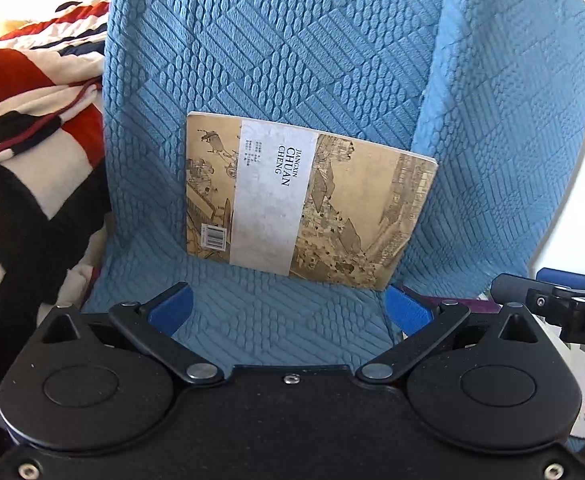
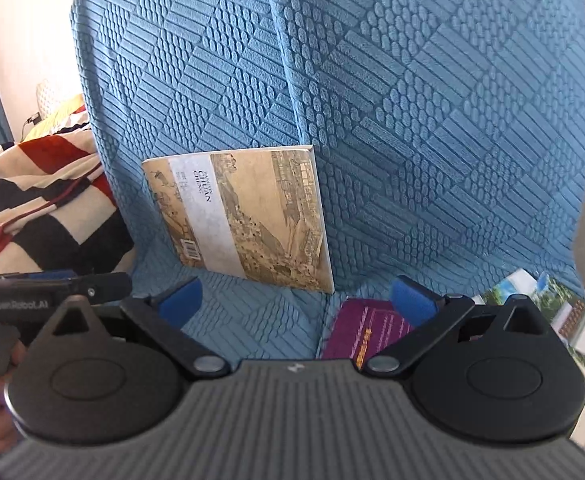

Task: Organize objects
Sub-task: 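Close the left gripper on the tan book's bottom edge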

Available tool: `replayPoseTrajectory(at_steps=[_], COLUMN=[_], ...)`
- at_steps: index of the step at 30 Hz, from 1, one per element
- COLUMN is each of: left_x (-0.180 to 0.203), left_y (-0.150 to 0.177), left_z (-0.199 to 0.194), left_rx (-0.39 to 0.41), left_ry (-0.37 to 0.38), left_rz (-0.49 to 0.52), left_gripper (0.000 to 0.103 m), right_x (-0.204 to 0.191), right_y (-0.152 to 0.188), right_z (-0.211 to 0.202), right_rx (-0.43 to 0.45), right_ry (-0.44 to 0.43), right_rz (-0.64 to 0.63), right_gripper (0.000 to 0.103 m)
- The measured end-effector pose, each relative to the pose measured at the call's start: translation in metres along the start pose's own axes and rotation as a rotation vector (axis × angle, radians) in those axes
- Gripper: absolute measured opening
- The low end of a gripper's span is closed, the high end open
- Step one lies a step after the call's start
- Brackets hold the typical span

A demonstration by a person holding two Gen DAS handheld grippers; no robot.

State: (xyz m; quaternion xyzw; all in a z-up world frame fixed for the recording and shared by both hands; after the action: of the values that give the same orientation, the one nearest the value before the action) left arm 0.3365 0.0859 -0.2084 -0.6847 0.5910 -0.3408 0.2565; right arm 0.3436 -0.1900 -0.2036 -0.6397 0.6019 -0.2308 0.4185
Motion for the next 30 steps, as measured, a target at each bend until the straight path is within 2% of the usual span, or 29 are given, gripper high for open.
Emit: replayPoseTrajectory(at_steps=[4, 13, 19, 21, 23, 28, 30], left_x=[-0.005, -0.021, -0.034, -0.037, -0.04, -0.043, -0.043], left_y=[-0.009, -0.03, -0.042, -0.043, -0.044, -0.044, -0.044], left_z=[0.02, 0.062, 0.081, 0.084, 0.087, 0.088, 0.088], left_rx=[-0.005, -0.029, -0.045, -0.053, -0.06, -0.072, -0.075], left_ry=[-0.004, 0.039, 0.104, 0.114, 0.128, 0.145, 0.158], left_rz=[0.01, -0.027, -0.088, -0.1, -0.114, -0.138, -0.147], left_gripper=[0.102, 0.102, 0.093, 0.088, 0.083, 0.075, 0.073], right_x=[-0.001, 0.005, 0.005, 0.001, -0.003, -0.006, -0.006], right_y=[-0.011, -0.032, -0.044, -0.046, -0.047, -0.049, -0.048], right_z=[0.019, 0.072, 0.102, 0.111, 0.121, 0.128, 0.126], right_rx=[-0.008, -0.014, -0.002, 0.001, 0.001, 0.012, 0.02], right_ry=[-0.011, 0.011, 0.006, 0.005, 0.009, 0.02, 0.025], right_rz=[-0.023, -0.074, -0.085, -0.104, -0.134, -0.131, -0.143], right_gripper=[0.103, 0.103, 0.089, 0.078, 0.072, 0.071, 0.064])
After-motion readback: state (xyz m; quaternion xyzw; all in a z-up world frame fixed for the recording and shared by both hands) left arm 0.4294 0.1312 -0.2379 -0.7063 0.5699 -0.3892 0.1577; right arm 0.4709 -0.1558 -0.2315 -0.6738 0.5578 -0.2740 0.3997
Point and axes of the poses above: each gripper's, at about its wrist camera, not at the fingertips, and z roughly the way its jaws point, x to its right, y to its underside, the point moved 2 cm from there along z, roughly the way its jaws point, and after that the axes turned 1 degree about y, right-handed, at the moved point
